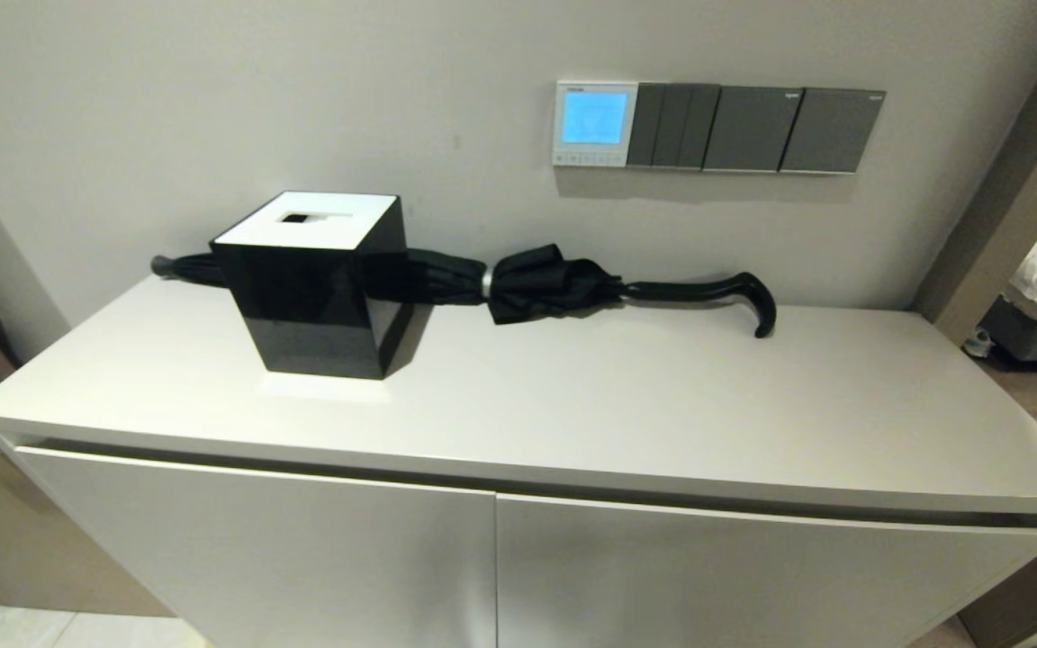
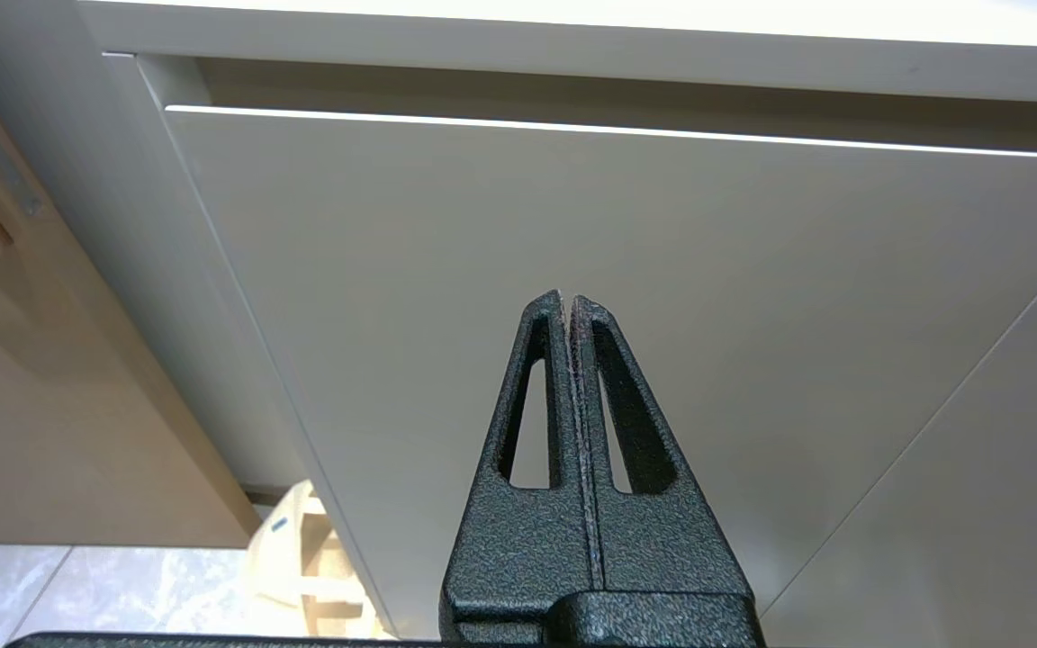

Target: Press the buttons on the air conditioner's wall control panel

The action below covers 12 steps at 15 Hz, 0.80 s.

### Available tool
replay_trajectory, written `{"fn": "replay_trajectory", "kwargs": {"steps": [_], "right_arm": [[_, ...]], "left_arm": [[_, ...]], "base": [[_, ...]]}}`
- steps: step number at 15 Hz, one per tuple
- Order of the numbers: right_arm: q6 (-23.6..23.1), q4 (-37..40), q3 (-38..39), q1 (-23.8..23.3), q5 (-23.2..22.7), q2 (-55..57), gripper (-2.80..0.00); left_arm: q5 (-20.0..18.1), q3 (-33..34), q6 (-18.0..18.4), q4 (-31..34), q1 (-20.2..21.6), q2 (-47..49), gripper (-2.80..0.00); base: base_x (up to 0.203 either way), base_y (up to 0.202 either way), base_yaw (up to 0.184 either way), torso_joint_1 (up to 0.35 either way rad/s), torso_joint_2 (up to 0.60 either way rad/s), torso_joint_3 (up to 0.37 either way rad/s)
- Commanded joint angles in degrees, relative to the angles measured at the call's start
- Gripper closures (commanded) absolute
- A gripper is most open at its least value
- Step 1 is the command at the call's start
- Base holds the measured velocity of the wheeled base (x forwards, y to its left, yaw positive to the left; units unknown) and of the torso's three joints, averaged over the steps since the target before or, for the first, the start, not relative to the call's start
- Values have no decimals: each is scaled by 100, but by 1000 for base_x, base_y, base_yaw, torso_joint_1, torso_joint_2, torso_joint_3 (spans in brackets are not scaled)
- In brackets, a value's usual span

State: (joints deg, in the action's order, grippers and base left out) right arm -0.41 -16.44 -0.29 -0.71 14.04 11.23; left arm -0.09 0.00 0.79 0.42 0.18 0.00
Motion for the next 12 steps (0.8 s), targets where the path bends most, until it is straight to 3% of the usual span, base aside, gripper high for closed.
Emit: {"fn": "replay_trajectory", "kwargs": {"steps": [1, 4, 7, 12], "right_arm": [[-82, 236, 47, 72, -443, -823, 0], [-41, 1017, 29, 114, -1232, -1120, 0], [-75, 1588, 30, 123, -1366, -1131, 0], [-253, 1710, 29, 130, -1460, -1123, 0]], "left_arm": [[1, 0, 0, 2, -1, 0, 0], [1, 0, 0, 2, -1, 0, 0], [1, 0, 0, 2, -1, 0, 0], [1, 0, 0, 2, -1, 0, 0]], "base": [[0, 0, 0, 0, 0, 0], [0, 0, 0, 0, 0, 0], [0, 0, 0, 0, 0, 0], [0, 0, 0, 0, 0, 0]]}}
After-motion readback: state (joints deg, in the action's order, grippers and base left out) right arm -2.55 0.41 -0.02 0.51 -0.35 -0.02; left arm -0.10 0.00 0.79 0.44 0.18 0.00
